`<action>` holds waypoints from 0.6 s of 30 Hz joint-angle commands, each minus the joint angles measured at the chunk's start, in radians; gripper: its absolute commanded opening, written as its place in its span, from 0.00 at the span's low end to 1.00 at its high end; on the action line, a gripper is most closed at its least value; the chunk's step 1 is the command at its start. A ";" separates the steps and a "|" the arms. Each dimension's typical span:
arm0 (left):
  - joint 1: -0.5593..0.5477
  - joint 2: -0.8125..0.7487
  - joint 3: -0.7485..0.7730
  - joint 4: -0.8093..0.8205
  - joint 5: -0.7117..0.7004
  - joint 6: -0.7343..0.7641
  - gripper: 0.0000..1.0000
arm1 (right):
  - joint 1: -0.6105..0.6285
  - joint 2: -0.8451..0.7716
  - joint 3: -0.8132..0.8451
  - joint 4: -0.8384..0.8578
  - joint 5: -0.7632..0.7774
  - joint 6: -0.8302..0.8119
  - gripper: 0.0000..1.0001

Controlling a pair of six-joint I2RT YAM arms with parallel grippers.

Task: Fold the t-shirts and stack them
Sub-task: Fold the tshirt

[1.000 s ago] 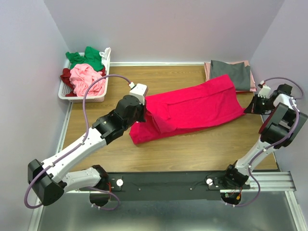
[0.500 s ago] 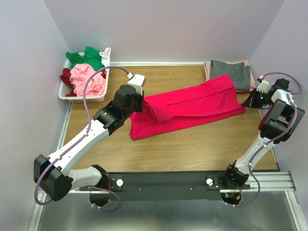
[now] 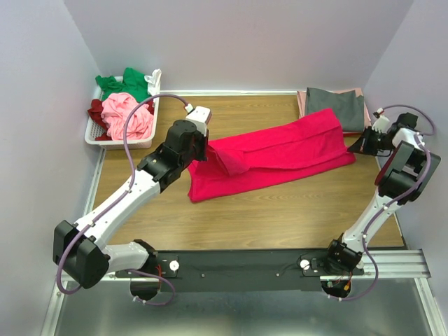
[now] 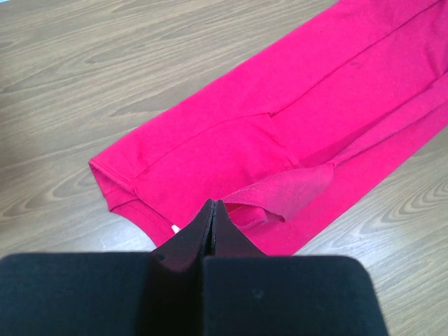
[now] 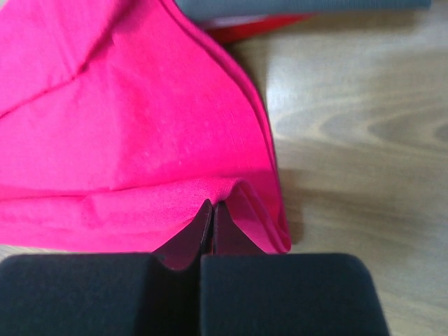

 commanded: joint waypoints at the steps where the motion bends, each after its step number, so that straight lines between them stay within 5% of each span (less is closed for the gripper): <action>1: 0.015 0.005 0.024 0.029 0.017 0.015 0.00 | 0.017 0.042 0.060 0.023 -0.041 0.037 0.00; 18: 0.044 0.026 0.018 0.033 0.018 0.012 0.00 | 0.043 0.125 0.165 0.026 -0.060 0.120 0.00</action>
